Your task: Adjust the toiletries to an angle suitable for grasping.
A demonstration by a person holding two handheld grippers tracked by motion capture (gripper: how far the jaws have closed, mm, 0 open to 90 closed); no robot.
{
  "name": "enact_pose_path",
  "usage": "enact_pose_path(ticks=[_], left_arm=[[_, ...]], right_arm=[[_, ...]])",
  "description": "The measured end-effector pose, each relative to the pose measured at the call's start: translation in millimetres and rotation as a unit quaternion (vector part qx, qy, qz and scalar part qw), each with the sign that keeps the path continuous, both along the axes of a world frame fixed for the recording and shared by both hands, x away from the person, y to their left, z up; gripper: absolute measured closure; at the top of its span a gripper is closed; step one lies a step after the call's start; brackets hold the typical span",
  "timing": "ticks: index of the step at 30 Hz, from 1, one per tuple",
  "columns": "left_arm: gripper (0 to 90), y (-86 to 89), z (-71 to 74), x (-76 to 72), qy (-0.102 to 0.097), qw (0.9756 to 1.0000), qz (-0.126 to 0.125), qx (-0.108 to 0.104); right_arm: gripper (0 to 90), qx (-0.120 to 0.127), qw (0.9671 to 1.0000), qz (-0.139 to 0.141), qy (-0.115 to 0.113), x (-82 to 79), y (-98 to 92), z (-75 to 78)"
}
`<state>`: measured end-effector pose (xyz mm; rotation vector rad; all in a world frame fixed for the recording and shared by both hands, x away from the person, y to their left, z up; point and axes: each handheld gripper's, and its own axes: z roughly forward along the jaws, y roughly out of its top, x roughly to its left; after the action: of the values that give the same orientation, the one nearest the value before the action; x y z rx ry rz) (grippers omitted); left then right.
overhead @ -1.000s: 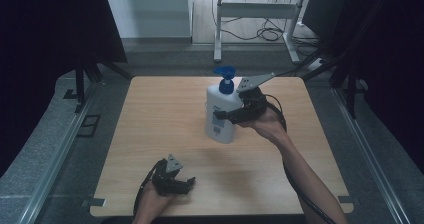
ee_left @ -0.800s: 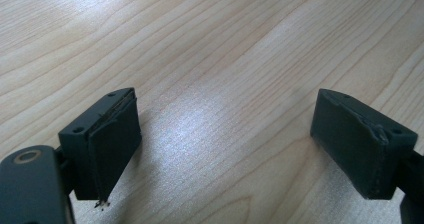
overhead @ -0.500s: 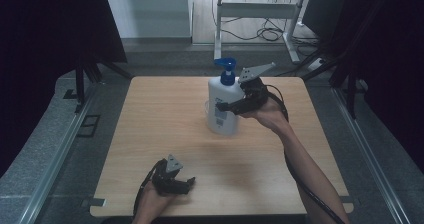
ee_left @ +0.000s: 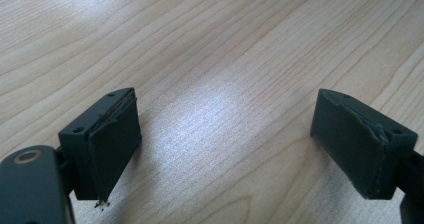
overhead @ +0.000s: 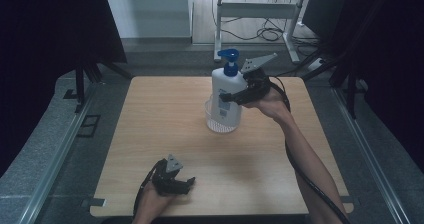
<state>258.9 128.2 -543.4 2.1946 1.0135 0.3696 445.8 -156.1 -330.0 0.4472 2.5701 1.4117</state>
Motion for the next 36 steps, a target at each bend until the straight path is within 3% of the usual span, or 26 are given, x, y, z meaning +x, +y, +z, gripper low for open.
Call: enact_pose_path(ticks=[19, 36], left_arm=[[12.1, 0.1, -0.2, 0.1, 0.000, 1.0000, 0.000, -0.001], [12.1, 0.2, -0.1, 0.1, -0.001, 1.0000, 0.000, 0.000]], right_arm=[[37.2, -0.005, 0.9999, 0.010, -0.009, 29.0, 0.9, -0.3], [37.3, -0.014, 0.9997, 0.017, -0.009, 51.1, 5.2, -13.3]])
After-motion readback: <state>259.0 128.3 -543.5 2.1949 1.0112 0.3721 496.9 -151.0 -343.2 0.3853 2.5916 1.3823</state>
